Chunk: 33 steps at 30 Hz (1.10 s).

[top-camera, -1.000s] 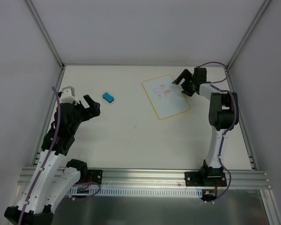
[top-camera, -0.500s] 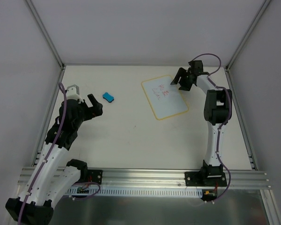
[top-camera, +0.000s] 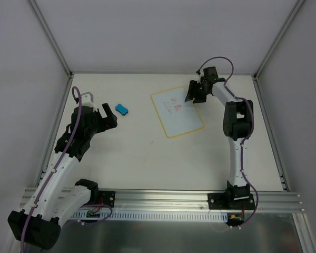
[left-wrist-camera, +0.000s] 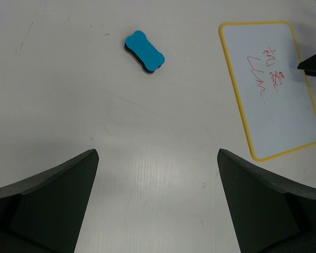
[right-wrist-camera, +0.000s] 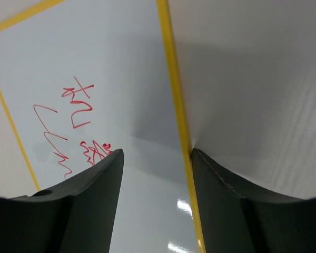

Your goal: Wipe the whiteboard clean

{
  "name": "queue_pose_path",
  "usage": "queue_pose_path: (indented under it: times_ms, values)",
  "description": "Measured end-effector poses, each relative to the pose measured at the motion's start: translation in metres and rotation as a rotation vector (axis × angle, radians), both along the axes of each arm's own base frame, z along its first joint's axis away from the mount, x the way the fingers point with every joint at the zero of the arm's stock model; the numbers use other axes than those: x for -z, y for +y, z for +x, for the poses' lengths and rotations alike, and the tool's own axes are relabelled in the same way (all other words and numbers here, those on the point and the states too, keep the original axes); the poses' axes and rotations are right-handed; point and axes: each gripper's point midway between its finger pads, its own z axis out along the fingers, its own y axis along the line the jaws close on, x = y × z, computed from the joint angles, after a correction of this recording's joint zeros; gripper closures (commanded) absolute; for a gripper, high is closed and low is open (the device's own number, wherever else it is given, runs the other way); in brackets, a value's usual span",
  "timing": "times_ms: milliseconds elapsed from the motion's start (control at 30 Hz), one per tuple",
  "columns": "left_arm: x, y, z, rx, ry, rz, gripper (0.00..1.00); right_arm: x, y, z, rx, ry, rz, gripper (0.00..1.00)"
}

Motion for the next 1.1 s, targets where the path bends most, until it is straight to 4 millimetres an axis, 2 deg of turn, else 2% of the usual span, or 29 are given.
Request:
queue_pose_path:
  times_ms: [167, 300, 400, 500, 567, 667, 700, 767, 967, 1100]
  values:
    - [0.000, -0.001, 0.000, 0.005, -0.001, -0.001, 0.01, 0.004, 0.029, -0.028, -0.158, -0.013, -0.109, 0.49]
    - [-0.002, -0.001, -0.001, 0.009, -0.006, -0.005, 0.01, 0.009, 0.047, -0.053, -0.261, -0.031, -0.209, 0.64]
    - [-0.003, -0.003, -0.002, 0.016, -0.009, -0.009, 0.01, 0.010, 0.054, -0.067, -0.308, -0.037, -0.261, 0.66]
    - [-0.003, -0.004, -0.002, 0.023, -0.010, -0.013, 0.01, 0.011, 0.057, -0.077, -0.330, -0.041, -0.296, 0.69]
    - [-0.003, -0.004, -0.002, 0.025, -0.010, -0.014, 0.01, 0.011, 0.058, -0.086, -0.339, -0.032, -0.306, 0.79]
    - [-0.003, -0.005, -0.003, 0.030, -0.009, -0.017, 0.01, 0.011, 0.058, -0.101, -0.352, -0.016, -0.318, 0.82]
    - [-0.003, -0.006, -0.003, 0.032, -0.009, -0.017, 0.01, 0.011, 0.059, -0.107, -0.357, -0.013, -0.321, 0.88]
    - [-0.003, -0.007, -0.003, 0.039, -0.008, -0.021, 0.01, 0.011, 0.059, -0.118, -0.367, -0.007, -0.327, 0.93]
    - [-0.001, -0.010, -0.003, 0.051, 0.002, -0.028, 0.01, 0.012, 0.056, -0.152, -0.388, 0.002, -0.325, 0.99]
    - [0.011, -0.012, 0.001, 0.043, 0.047, -0.032, 0.01, 0.012, 0.052, -0.176, -0.402, 0.007, -0.335, 0.99]
